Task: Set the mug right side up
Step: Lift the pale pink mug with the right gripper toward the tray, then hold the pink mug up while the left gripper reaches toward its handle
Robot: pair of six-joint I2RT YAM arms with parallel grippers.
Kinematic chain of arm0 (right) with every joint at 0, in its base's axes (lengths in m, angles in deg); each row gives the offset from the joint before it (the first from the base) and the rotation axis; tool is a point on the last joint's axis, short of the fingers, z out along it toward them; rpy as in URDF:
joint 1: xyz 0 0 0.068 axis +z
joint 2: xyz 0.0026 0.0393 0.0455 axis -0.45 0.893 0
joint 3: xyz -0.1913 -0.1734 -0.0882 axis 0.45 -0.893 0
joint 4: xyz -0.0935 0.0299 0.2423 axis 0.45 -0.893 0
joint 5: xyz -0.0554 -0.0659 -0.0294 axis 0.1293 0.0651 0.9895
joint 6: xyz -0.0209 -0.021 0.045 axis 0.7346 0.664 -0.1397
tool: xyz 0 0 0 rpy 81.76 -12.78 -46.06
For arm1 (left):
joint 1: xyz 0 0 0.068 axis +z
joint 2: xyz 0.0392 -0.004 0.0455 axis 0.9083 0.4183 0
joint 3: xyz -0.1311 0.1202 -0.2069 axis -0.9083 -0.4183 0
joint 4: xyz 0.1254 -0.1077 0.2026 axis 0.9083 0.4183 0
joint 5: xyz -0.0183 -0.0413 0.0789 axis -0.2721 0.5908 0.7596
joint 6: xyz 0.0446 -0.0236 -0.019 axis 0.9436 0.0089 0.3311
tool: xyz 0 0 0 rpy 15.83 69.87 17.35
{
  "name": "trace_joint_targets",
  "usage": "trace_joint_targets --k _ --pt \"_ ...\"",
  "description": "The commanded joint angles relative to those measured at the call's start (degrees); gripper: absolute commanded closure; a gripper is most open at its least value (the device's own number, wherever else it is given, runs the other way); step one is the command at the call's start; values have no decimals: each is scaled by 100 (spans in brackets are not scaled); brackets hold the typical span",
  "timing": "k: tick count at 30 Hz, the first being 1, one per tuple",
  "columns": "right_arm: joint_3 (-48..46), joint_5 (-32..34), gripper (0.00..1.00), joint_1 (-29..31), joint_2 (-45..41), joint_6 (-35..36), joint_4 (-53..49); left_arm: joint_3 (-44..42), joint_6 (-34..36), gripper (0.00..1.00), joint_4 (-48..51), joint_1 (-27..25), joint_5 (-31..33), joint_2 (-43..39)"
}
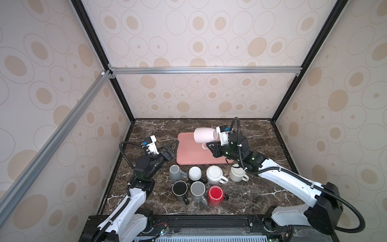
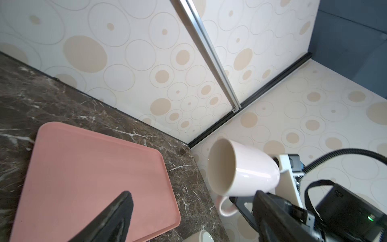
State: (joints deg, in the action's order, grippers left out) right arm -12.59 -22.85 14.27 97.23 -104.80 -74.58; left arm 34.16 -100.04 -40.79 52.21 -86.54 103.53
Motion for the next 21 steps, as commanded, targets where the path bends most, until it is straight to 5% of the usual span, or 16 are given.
trace_joint_targets --k 1,5,21 --pt "344 -788 100 -63 251 -638 2189 -64 -22 20 -948 -236 -132 -25" --pt "485 -1270 100 -31 640 -1063 2883 81 -78 36 -1527 -474 -320 488" --pt "93 -1431 100 71 583 -1505 3286 492 -699 50 -4288 -1041 -547 2039"
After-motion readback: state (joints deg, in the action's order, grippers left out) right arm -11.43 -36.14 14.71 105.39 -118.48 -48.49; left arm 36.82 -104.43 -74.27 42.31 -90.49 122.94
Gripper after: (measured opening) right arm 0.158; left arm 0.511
